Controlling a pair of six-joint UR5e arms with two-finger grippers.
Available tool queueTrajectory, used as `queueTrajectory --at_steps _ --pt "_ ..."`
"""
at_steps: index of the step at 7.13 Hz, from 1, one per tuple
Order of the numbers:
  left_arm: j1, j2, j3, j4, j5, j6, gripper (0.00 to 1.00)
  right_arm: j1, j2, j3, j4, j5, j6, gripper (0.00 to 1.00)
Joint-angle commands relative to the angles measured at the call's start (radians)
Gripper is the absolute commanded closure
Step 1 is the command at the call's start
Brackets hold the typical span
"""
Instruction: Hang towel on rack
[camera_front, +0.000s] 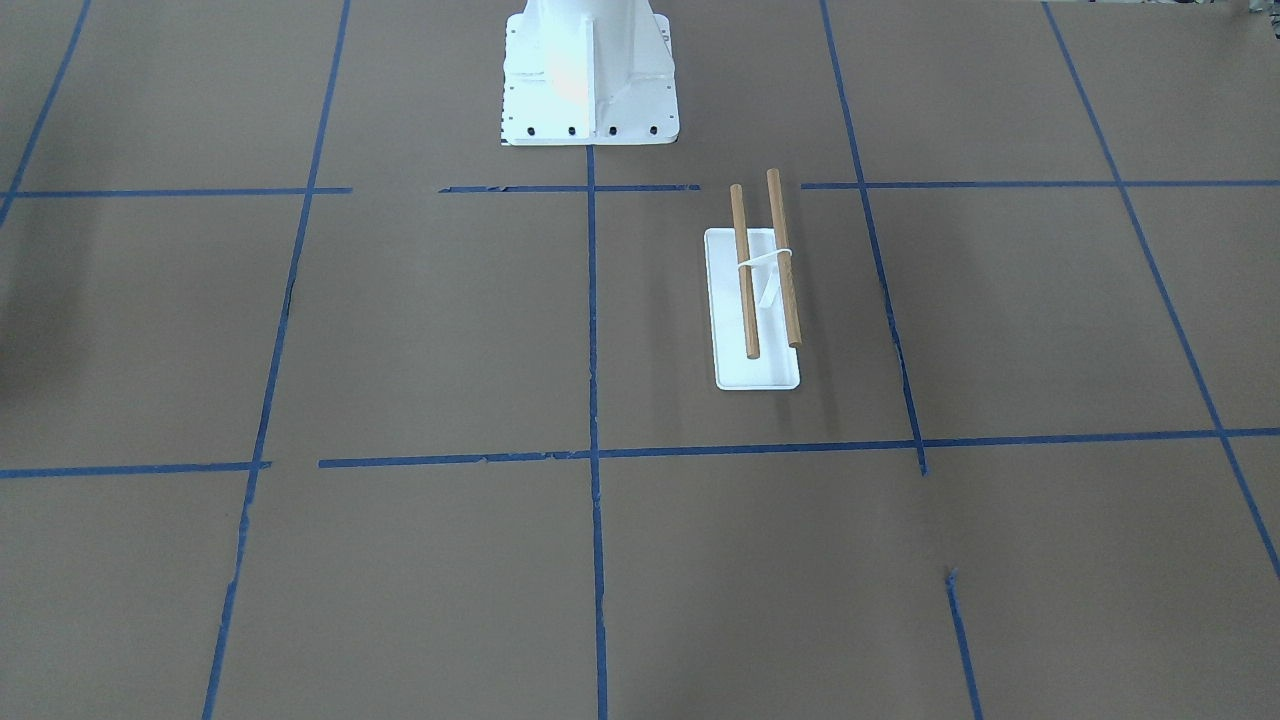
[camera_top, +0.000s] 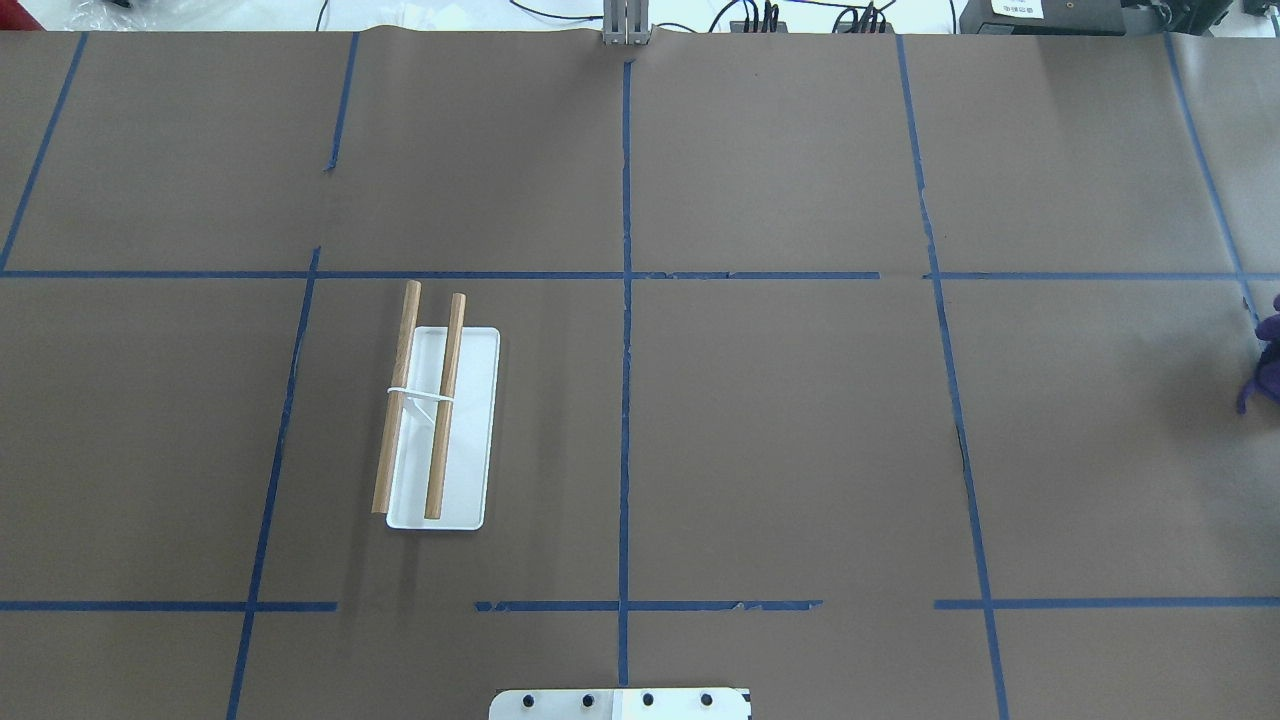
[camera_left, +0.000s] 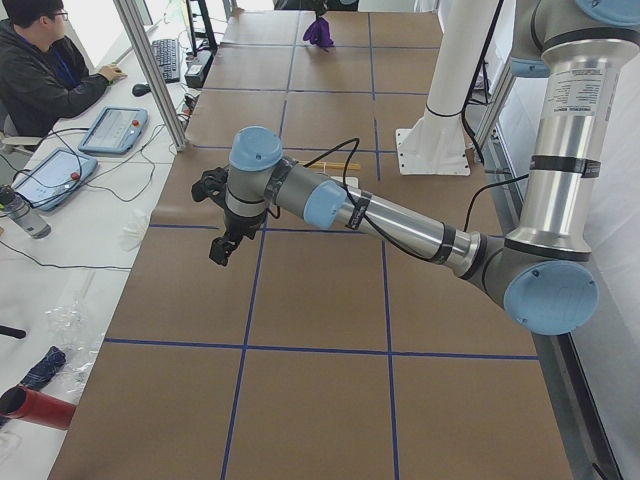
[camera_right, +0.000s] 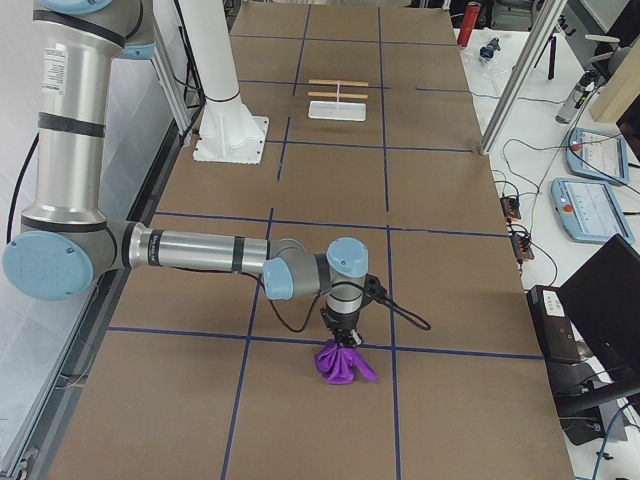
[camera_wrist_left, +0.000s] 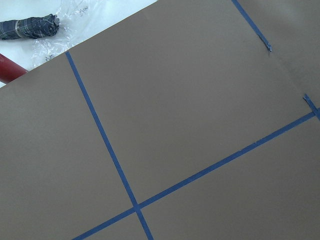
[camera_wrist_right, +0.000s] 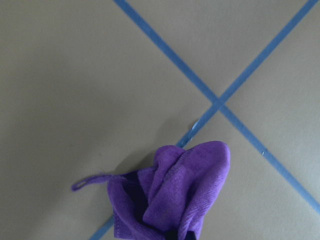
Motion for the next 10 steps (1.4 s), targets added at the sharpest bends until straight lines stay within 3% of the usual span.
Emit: queueTrajectory --at_steps 1,3,6,8,10 --pt "0.01 -0.017 -0.003 -0.088 -0.001 -0.044 0.0 -0.023 0.143 0.012 -0.002 0.055 0.059 1.0" --pt "0.148 -0.098 0.001 -0.08 0.002 -0.221 0.0 -0.132 0.291 0.002 -0.005 0.098 0.201 1.0" --pt "0.353 -0.314 -0.002 -0.082 0.001 -0.864 0.0 -0.282 0.453 0.015 0.007 0.111 0.398 1.0" --pt "0.496 -0.429 -0.004 -0.095 0.007 -1.321 0.0 -0.37 0.49 0.14 0.007 0.108 0.421 1.0" --pt "0.596 -0.483 0.024 -0.219 0.01 -1.638 0.0 -0.462 0.548 0.189 0.009 0.074 0.635 1.0"
